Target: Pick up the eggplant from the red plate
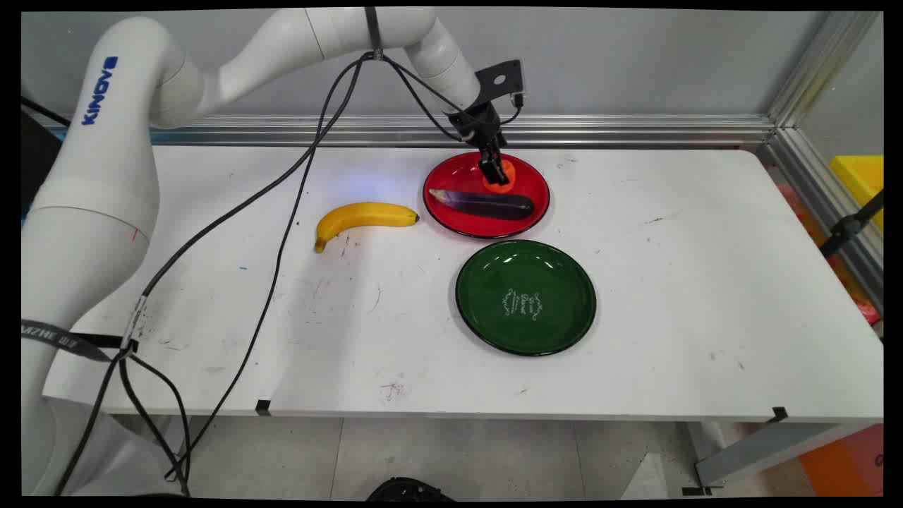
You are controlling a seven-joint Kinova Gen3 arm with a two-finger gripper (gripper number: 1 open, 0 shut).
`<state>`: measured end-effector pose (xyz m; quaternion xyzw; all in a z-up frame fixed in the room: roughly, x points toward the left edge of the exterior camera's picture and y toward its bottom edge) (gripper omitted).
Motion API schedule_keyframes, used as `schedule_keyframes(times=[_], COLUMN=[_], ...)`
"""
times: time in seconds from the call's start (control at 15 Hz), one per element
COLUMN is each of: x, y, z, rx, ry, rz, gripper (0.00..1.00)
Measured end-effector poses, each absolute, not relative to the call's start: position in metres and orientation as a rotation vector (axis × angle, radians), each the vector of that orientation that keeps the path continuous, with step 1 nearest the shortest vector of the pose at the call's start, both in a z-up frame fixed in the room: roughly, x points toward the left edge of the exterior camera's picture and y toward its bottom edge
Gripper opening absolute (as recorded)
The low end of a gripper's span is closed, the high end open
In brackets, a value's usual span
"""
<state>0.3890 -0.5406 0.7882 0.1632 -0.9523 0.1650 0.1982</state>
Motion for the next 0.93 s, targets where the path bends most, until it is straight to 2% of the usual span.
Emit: schedule_keyframes(times=[0.6, 0.93], x=[0.361, 0.348], y=[-0.528, -0.488], z=[0.828, 0.851], rx=[0.480, 0.541], ry=[-2.607, -2.604], rz=[0.484, 0.386], gripper=[1.00, 1.00])
